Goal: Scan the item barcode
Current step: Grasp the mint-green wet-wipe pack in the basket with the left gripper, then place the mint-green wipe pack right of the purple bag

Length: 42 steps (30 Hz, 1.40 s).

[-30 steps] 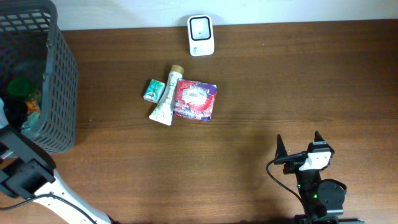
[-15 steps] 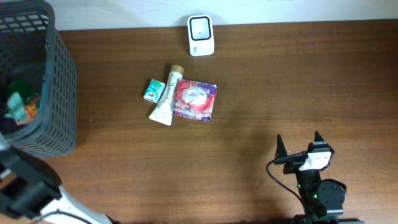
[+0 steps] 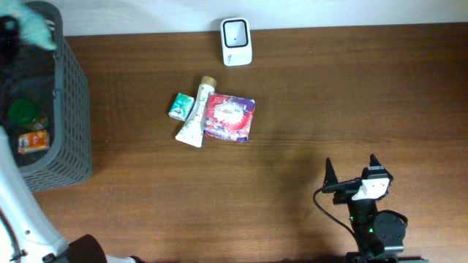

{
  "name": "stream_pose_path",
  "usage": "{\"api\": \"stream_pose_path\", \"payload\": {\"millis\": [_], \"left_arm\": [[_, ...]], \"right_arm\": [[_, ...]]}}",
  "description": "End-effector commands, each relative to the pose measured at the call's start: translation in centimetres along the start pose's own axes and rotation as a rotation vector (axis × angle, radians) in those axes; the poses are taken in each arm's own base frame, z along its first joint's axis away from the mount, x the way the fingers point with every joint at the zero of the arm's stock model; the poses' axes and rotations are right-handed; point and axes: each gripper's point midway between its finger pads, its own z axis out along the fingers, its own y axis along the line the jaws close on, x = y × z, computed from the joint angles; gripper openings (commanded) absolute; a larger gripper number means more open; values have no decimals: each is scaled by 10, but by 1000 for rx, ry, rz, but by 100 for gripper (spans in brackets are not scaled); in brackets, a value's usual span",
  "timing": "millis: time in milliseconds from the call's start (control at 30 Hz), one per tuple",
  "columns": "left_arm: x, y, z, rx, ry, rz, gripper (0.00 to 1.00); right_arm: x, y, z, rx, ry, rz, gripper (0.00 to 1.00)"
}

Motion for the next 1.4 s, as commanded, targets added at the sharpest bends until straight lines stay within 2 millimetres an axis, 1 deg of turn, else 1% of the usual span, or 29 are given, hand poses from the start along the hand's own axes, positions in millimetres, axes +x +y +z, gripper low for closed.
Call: {"api": "stream_pose_path", "payload": {"millis": [0, 33, 67, 133, 167, 200, 267, 333, 400, 467, 500, 600, 700, 733, 767, 800, 833, 900, 967, 1000, 1033, 1067, 1100, 1133, 1167, 1233, 1267, 1300, 1367], "left_arm": [[67, -85, 9, 203, 143, 156, 0], [102, -109, 19, 230, 188, 259, 0], [130, -123, 27, 244, 228, 319, 0], [192, -135, 51, 194, 319, 379, 0], [218, -136, 61, 172, 360, 401, 0], [267, -138, 78, 159, 454, 436, 0], [353, -136, 102, 153, 614, 503, 0], [429, -126, 120, 133, 738, 557, 0], [495, -112, 134, 111, 819, 612, 0], [543, -91, 144, 57, 846, 678, 2], [558, -79, 151, 9, 831, 720, 5], [571, -46, 166, -123, 733, 901, 9], [569, -34, 172, -170, 698, 974, 12], [567, -32, 174, -182, 686, 980, 21], [564, -32, 176, -192, 665, 985, 42], [563, -33, 177, -193, 657, 987, 48], [563, -36, 179, -176, 649, 1004, 61], [555, -52, 179, -127, 630, 1057, 66], [509, -112, 164, -43, 542, 1036, 68], [490, -130, 157, -22, 510, 1017, 69], [459, -155, 147, 10, 455, 982, 77], [401, -190, 128, 53, 357, 921, 82], [368, -201, 118, 64, 305, 889, 87], [318, -208, 104, 60, 235, 843, 88], [279, -204, 96, 38, 187, 811, 90], [204, -176, 85, -52, 107, 749, 92], [180, -162, 81, -94, 85, 730, 92], [137, -129, 73, -186, 55, 692, 93], [87, -78, 64, -320, 25, 628, 92]], "right_arm": [[3, 0, 0, 2, 4, 1, 99], [3, 0, 0, 2, 4, 1, 99], [3, 0, 0, 2, 4, 1, 99], [3, 0, 0, 2, 4, 1, 99], [3, 0, 0, 2, 4, 1, 99], [3, 0, 0, 2, 4, 1, 99], [3, 0, 0, 2, 4, 1, 99], [3, 0, 0, 2, 5, 1, 99], [3, 0, 0, 2, 4, 1, 99], [3, 0, 0, 2, 4, 1, 99], [3, 0, 0, 2, 4, 1, 99], [3, 0, 0, 2, 4, 1, 99], [3, 0, 0, 2, 4, 1, 99], [3, 0, 0, 2, 4, 1, 99], [3, 0, 0, 2, 4, 1, 99], [3, 0, 0, 2, 5, 1, 99], [3, 0, 0, 2, 4, 1, 99], [3, 0, 0, 2, 5, 1, 99], [3, 0, 0, 2, 4, 1, 99], [3, 0, 0, 2, 4, 1, 99], [3, 0, 0, 2, 4, 1, 99], [3, 0, 0, 2, 4, 1, 99], [3, 0, 0, 2, 4, 1, 99], [3, 0, 0, 2, 4, 1, 99], [3, 0, 0, 2, 4, 1, 99], [3, 0, 0, 2, 4, 1, 99], [3, 0, 0, 2, 4, 1, 99], [3, 0, 0, 2, 4, 1, 99], [3, 0, 0, 2, 4, 1, 99]]}}
